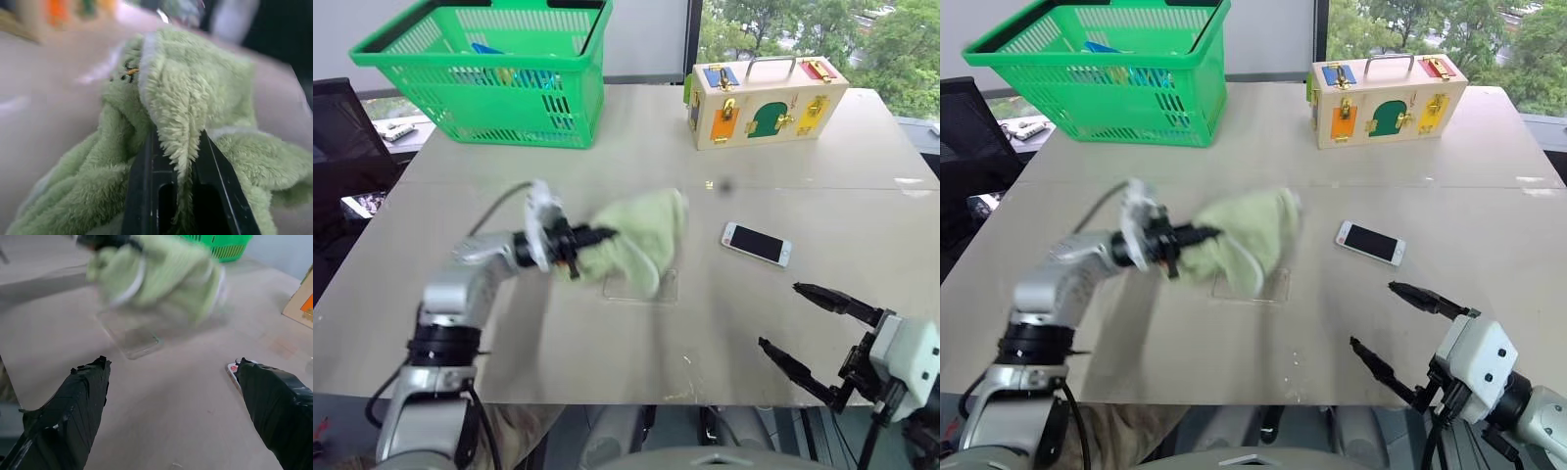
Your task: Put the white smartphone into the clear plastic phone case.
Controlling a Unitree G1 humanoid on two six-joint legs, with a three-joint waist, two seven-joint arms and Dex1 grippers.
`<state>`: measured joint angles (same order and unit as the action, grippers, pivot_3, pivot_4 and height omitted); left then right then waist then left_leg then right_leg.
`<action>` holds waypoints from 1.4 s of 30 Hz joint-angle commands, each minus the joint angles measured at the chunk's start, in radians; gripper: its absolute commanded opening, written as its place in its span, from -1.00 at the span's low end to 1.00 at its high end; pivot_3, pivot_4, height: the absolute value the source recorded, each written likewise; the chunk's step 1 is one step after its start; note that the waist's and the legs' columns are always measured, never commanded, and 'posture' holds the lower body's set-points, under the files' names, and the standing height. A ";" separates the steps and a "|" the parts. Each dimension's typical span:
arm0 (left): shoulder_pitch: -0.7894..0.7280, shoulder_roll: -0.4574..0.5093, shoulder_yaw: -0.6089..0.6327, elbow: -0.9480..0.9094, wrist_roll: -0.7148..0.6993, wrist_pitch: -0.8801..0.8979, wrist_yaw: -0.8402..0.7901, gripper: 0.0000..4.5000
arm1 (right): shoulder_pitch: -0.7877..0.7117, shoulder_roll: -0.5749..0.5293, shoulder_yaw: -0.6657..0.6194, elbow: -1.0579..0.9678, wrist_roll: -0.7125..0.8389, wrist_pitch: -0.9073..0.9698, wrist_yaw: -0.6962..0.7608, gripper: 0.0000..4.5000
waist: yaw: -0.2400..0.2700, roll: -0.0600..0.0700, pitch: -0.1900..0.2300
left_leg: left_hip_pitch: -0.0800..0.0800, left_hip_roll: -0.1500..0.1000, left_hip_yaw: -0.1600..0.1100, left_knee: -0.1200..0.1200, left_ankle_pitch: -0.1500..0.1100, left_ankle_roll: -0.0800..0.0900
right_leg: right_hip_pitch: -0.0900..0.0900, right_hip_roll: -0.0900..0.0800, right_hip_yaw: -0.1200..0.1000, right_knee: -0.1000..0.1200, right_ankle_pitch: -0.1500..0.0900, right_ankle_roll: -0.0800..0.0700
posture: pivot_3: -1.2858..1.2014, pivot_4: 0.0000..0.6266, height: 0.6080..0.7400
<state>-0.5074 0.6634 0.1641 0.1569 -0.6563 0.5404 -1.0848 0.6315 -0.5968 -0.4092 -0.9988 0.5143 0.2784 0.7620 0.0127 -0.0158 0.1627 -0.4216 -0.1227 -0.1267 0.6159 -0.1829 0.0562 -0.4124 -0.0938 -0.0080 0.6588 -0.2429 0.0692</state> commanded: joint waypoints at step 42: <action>0.221 0.074 -0.352 -0.143 0.390 -0.324 -0.151 0.81 | -0.018 -0.035 0.051 -0.035 -0.014 0.019 -0.073 1.00 | 0.004 -0.003 0.000 | 0.002 0.000 0.005 -0.001 -0.002 -0.003 | 0.002 -0.002 0.005 0.000 0.000 -0.008 | 0.03 -0.52 1.00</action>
<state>-0.2893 0.7301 -0.1754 0.0111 -0.3047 0.2565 -1.2392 0.6067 -0.6377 -0.3609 -0.9911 0.5096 0.3064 0.7012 0.0166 -0.0191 0.1624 -0.4191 -0.1229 -0.1219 0.6153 -0.1849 0.0532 -0.4109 -0.0954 -0.0032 0.6587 -0.2431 0.0616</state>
